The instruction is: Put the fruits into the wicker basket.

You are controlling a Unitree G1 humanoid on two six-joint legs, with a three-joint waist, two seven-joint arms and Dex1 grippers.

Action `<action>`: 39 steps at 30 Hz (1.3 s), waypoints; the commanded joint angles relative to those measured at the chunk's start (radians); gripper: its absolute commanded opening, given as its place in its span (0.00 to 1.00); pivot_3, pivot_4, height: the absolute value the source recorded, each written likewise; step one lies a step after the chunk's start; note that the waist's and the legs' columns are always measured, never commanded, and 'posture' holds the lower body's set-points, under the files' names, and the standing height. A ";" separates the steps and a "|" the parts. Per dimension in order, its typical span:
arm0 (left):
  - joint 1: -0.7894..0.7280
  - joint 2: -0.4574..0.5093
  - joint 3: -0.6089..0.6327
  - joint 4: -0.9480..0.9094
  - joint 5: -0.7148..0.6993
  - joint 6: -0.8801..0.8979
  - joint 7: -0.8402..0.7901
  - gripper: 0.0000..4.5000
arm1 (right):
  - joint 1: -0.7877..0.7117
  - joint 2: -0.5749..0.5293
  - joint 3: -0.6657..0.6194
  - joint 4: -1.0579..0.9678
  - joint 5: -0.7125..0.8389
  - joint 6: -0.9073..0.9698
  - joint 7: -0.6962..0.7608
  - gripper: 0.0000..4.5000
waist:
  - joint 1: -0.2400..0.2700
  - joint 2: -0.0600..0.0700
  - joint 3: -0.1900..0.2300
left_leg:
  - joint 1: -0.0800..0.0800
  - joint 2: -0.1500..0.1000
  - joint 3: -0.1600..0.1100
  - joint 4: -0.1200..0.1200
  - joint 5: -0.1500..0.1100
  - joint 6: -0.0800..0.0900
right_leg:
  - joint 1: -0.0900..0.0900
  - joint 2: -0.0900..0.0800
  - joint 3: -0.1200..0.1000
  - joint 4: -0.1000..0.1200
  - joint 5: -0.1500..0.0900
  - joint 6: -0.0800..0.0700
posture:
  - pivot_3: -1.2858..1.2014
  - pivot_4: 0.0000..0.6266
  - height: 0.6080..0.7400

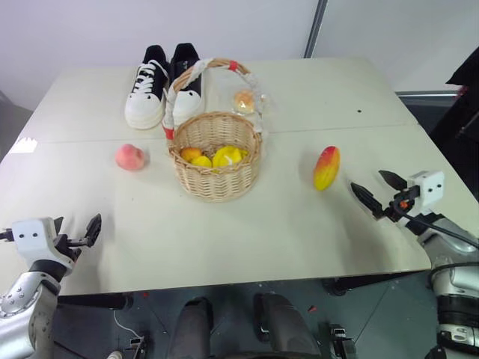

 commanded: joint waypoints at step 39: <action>-0.854 0.193 -0.420 0.471 0.226 0.336 -0.012 1.00 | -0.175 -0.069 0.281 -0.785 0.300 0.478 0.027 0.99 | 0.001 -0.001 0.000 | -0.001 0.000 -0.001 0.000 0.000 0.000 | 0.000 0.001 -0.002 0.002 0.004 0.002 | 0.52 0.24 1.00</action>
